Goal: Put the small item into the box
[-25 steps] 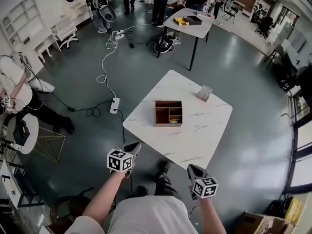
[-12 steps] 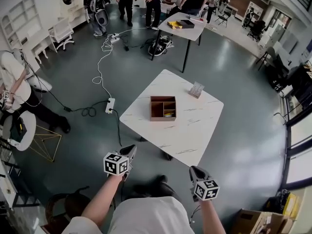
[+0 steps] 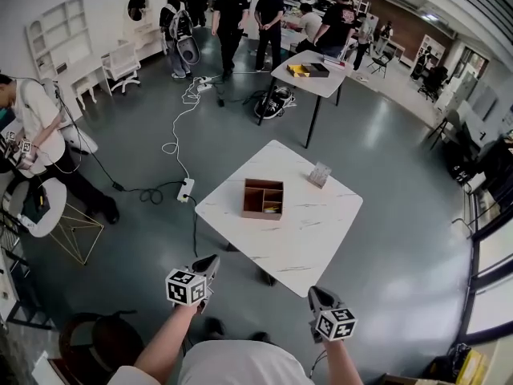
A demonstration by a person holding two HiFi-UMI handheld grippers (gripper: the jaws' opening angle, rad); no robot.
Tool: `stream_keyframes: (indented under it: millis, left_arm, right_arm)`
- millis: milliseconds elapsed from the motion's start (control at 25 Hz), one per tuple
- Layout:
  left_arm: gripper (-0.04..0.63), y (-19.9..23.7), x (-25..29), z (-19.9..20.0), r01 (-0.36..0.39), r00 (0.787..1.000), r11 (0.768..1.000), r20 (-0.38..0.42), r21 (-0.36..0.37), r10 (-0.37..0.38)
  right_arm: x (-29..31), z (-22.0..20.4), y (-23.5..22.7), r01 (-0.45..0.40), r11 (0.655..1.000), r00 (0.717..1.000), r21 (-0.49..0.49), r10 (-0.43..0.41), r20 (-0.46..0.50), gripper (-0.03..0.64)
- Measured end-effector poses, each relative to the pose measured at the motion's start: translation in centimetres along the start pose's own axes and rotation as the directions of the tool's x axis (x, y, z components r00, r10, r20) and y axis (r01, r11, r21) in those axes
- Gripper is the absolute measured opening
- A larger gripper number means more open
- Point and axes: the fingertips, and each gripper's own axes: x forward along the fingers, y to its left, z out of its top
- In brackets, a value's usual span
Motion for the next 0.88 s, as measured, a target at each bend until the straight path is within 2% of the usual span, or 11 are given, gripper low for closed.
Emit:
stream_keyframes:
  millis: [240,400,880]
  left_arm:
    - [0.015,-1.3,-0.4,-0.6,-0.025,1.000,1.000,0.008,-0.001,0.025]
    - [0.015,-2.0,-0.2,-0.7,-0.025,1.000,1.000,0.007,0.008,0.025]
    - [0.015,-1.4,-0.5,-0.4,-0.031,0.999,1.000,0.023,0.001,0.031]
  right_arm:
    - [-1.2,-0.2,-1.6,-0.005,1.000,0.999,0.014,0.005,0.032,0.028]
    - [-1.9,0.2,-1.7,-0.024,1.000,0.997,-0.017,0.025,0.075,0.026]
    - [-1.9,1.0,-2.2,-0.009,1.000,0.996,-0.019,0.011,0.085,0.026]
